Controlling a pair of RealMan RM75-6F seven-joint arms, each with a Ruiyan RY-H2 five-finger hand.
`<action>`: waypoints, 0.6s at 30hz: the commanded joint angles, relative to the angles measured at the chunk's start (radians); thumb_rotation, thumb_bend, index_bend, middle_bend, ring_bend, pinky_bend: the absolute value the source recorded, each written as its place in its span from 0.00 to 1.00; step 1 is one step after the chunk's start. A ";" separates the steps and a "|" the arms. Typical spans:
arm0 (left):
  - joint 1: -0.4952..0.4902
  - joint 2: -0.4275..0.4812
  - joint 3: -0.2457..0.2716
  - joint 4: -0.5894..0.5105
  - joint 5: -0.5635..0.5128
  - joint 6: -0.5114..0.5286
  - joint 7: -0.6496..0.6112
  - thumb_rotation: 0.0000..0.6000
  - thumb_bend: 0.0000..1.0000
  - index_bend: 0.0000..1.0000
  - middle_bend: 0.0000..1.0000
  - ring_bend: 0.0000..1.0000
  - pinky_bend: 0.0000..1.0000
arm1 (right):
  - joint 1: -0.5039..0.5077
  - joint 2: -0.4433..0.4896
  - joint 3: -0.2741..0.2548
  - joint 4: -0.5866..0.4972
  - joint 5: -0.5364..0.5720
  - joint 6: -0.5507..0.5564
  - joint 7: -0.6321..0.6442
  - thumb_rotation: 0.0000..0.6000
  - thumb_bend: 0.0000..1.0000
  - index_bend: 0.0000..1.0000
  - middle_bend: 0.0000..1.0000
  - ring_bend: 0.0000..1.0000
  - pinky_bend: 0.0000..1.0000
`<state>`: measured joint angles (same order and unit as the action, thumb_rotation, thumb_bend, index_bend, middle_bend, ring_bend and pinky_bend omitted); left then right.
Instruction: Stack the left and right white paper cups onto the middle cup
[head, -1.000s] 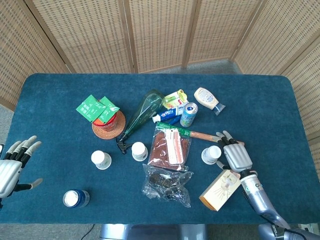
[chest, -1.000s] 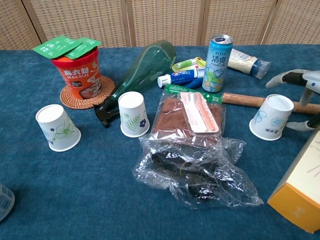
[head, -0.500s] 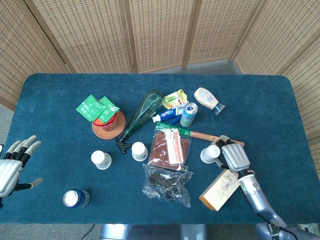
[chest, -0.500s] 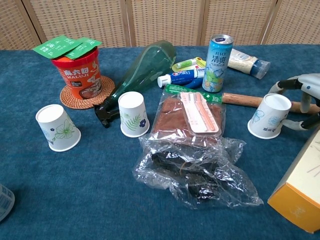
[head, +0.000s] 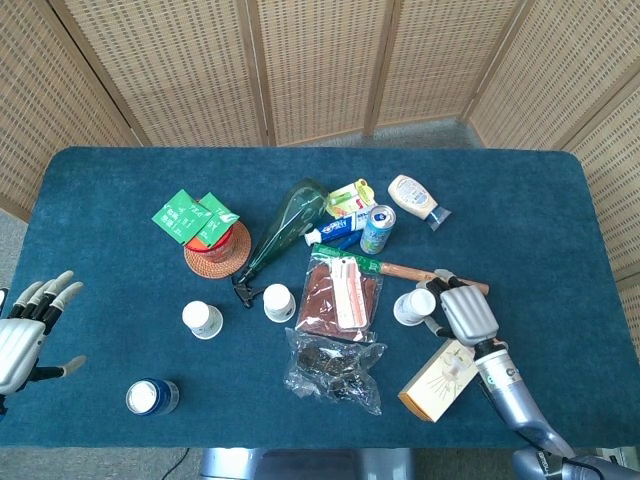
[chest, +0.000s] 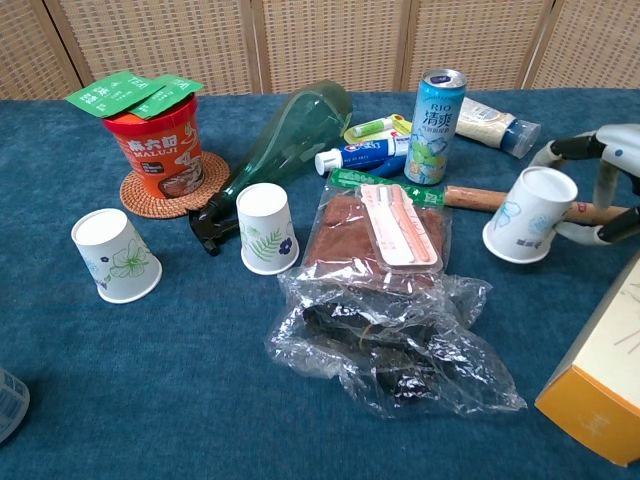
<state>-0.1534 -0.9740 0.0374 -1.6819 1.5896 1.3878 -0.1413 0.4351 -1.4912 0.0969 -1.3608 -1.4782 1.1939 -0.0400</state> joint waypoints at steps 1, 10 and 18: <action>0.001 0.001 0.001 0.000 0.003 0.002 -0.002 1.00 0.21 0.04 0.00 0.00 0.05 | 0.008 0.014 0.010 -0.034 -0.006 0.007 -0.016 1.00 0.38 0.36 0.37 0.20 0.53; -0.001 0.004 0.001 0.001 0.005 0.001 -0.013 1.00 0.21 0.04 0.00 0.00 0.05 | 0.050 0.043 0.051 -0.168 0.002 -0.006 -0.083 1.00 0.36 0.36 0.37 0.20 0.53; -0.003 0.007 0.002 0.003 0.005 -0.003 -0.027 1.00 0.21 0.04 0.00 0.00 0.05 | 0.121 0.028 0.107 -0.291 0.049 -0.061 -0.175 1.00 0.37 0.35 0.37 0.20 0.53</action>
<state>-0.1561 -0.9673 0.0390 -1.6790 1.5949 1.3853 -0.1681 0.5399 -1.4572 0.1906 -1.6335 -1.4442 1.1477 -0.1974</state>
